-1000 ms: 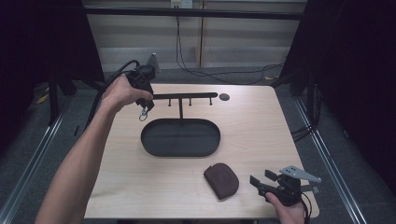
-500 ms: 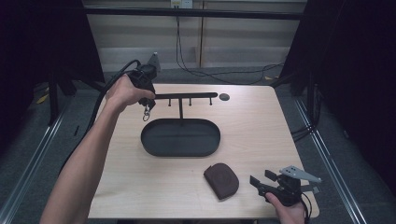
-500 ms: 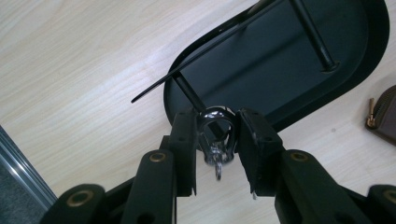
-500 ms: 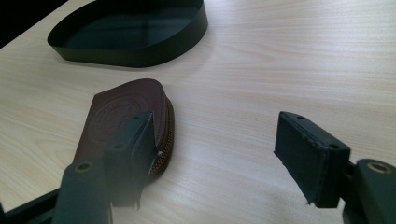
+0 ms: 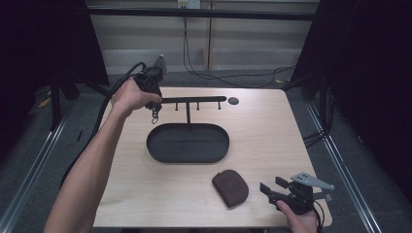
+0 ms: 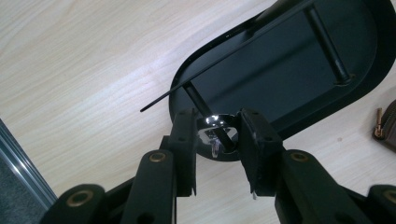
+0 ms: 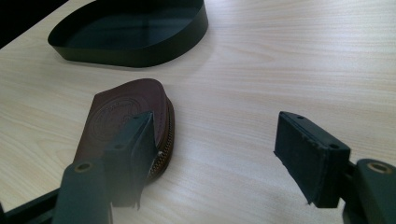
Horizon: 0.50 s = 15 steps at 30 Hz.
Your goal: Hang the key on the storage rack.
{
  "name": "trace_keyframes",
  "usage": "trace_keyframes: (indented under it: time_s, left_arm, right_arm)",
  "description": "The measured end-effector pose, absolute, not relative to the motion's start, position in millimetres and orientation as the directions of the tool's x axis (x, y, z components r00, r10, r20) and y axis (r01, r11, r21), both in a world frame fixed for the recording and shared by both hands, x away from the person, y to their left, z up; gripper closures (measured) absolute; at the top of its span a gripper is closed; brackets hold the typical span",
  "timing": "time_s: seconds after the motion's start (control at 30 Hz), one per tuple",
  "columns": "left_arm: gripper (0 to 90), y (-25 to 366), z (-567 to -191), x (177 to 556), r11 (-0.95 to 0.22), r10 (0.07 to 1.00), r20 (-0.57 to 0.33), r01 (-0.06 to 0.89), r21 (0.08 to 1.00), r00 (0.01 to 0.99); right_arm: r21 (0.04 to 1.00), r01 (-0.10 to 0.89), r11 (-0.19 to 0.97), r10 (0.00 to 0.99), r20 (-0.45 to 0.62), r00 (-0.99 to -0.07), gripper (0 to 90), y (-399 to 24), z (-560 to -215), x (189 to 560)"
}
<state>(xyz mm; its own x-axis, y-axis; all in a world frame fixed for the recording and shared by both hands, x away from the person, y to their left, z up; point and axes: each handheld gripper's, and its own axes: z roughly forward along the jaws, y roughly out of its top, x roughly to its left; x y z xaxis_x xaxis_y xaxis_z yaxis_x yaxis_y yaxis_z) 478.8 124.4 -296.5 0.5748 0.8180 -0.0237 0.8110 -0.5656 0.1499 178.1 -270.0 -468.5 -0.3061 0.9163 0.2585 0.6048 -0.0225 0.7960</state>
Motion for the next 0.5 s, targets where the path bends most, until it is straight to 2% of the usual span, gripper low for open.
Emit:
trace_keyframes:
  time_s: [0.33,0.5]
  left_arm:
    - [67.7,125.8,-298.6,478.9,-0.548,0.829,-0.028,0.822,0.154,0.558]
    - [62.5,130.1,-297.1,477.4,-0.536,0.837,-0.027,0.828,0.167,0.547]
  right_arm:
    - [0.795,0.606,-0.022,0.916,0.259,-0.306,29.0,-269.9,-468.6,178.3]
    - [0.796,0.605,-0.020,0.917,0.256,-0.307,29.0,-269.3,-468.6,178.3]
